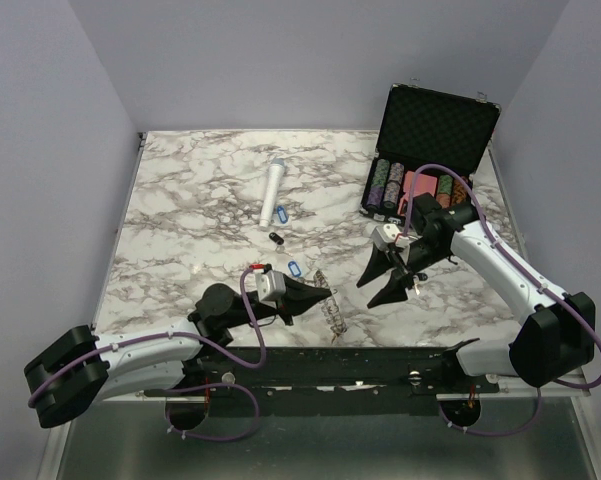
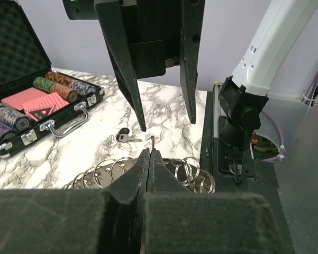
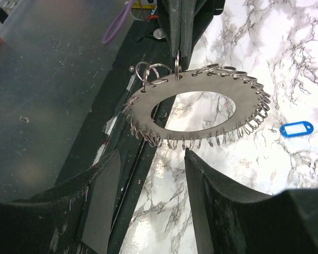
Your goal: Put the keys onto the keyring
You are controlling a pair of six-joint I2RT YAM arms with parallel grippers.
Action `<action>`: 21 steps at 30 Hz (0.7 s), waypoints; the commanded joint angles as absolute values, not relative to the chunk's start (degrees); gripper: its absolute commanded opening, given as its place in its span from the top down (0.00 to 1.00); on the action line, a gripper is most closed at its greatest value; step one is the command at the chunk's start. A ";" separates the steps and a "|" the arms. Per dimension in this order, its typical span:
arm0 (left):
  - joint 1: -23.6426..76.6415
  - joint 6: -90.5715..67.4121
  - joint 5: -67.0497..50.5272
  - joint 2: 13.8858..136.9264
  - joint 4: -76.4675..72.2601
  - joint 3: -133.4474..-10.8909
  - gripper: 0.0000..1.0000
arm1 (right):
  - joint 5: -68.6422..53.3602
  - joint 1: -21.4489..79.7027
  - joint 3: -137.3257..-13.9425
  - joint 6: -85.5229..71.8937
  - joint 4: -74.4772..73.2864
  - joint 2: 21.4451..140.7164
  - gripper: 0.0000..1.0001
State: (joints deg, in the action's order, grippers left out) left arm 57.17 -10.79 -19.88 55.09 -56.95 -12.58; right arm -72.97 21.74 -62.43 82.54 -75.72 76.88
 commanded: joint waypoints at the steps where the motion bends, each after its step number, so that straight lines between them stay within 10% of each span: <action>1: 56.51 -16.86 -17.49 55.81 -61.35 -12.65 1.00 | -76.28 21.45 -60.91 81.83 -73.31 76.73 0.39; 21: 56.60 -28.48 -13.89 69.17 -78.14 -13.62 1.00 | -77.61 21.53 -67.05 68.04 -67.68 80.68 0.41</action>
